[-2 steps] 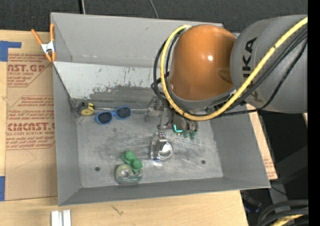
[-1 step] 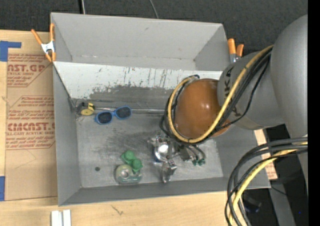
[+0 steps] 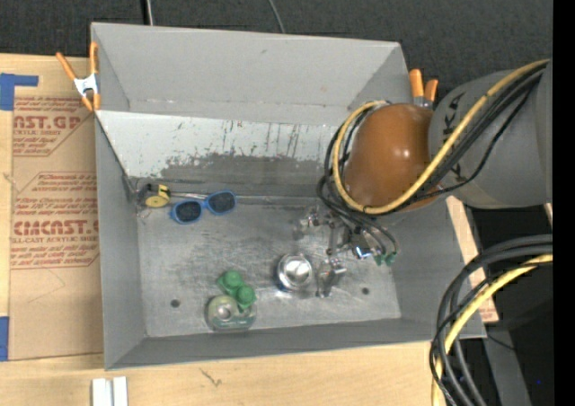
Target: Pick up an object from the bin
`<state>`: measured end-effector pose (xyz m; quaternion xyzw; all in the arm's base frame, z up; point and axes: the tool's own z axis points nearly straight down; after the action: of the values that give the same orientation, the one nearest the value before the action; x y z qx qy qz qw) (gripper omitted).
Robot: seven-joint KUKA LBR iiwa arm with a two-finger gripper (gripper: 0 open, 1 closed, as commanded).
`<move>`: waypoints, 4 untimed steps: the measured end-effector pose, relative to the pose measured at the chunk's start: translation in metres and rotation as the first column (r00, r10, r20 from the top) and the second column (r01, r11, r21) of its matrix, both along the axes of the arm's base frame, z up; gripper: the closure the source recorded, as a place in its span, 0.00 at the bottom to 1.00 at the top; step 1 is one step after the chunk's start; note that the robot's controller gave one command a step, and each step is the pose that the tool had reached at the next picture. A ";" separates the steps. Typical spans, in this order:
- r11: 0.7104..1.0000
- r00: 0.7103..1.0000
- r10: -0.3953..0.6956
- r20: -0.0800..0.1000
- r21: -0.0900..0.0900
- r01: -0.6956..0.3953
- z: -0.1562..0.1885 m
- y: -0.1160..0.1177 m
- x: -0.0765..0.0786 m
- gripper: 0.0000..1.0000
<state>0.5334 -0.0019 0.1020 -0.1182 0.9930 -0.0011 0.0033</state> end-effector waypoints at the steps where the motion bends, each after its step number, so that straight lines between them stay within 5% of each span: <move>1: 0.999 0.999 -0.049 -0.009 0.003 0.049 0.001 0.010 -0.027 0.00; 2: 0.985 0.985 -0.171 0.007 0.007 0.171 -0.030 0.013 -0.043 0.00; 3: 0.985 0.985 -0.171 0.002 0.005 0.171 -0.028 0.014 -0.041 0.00; 4: 0.985 0.985 -0.171 0.005 0.006 0.171 -0.027 0.014 -0.040 1.00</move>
Offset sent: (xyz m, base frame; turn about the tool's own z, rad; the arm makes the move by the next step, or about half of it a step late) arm -0.0262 0.0092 0.0015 0.0496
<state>0.4935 0.0125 0.0749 -0.0327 0.9994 0.0012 0.0060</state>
